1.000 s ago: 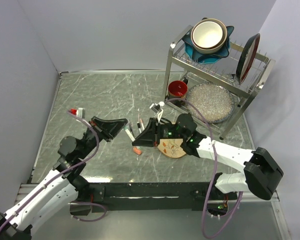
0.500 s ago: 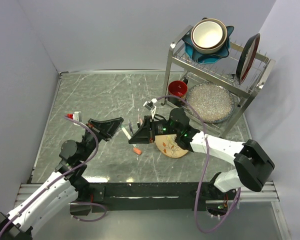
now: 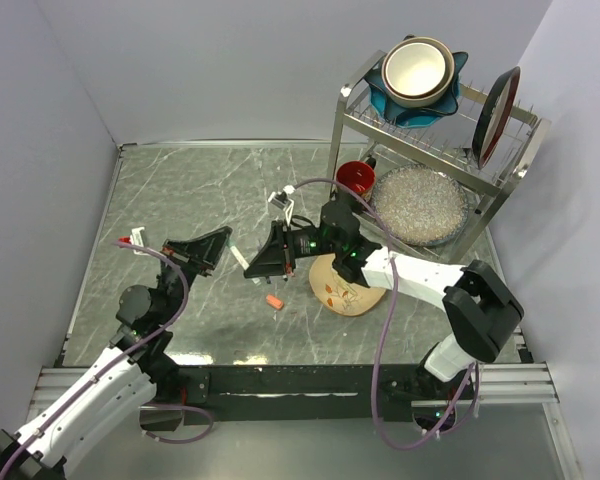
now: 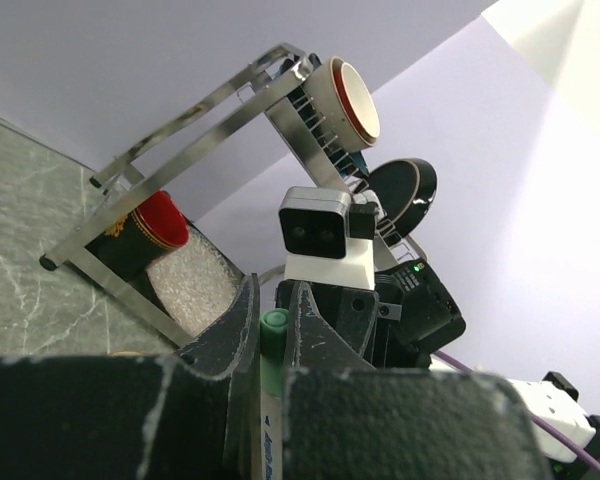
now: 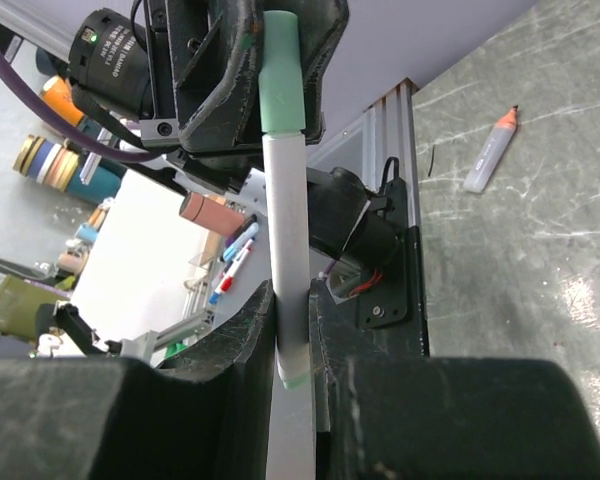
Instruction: Insert the pens into the pen caps
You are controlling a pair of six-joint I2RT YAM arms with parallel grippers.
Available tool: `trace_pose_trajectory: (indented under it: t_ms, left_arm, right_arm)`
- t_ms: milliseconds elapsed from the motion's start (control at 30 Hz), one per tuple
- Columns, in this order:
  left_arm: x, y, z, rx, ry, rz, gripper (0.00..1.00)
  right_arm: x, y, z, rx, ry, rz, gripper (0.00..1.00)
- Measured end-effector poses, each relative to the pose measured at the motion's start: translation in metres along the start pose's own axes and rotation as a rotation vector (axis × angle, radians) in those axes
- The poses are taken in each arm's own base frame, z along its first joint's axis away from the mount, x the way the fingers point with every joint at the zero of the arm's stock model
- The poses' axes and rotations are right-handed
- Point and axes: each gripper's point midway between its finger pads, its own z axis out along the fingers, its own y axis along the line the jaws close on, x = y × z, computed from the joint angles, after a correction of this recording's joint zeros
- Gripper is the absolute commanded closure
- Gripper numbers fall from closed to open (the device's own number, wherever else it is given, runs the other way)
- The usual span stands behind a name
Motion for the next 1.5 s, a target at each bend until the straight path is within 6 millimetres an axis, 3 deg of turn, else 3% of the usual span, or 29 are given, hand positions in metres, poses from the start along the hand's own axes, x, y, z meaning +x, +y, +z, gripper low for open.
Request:
trace_pose_trajectory:
  t_ms: [300, 833, 1500]
  left_arm:
    - [-0.004, 0.000, 0.006, -0.024, -0.002, 0.047, 0.99]
    - [0.008, -0.003, 0.009, -0.038, 0.062, 0.181, 0.99]
    - [0.027, -0.005, 0.026, -0.012, 0.149, 0.228, 0.99]
  right_arm:
    - [-0.009, -0.005, 0.002, 0.013, 0.021, -0.078, 1.00]
    - [-0.007, -0.013, 0.003, 0.043, 0.089, -0.136, 1.00]
    - [-0.016, -0.020, -0.017, 0.033, 0.095, -0.127, 1.00]
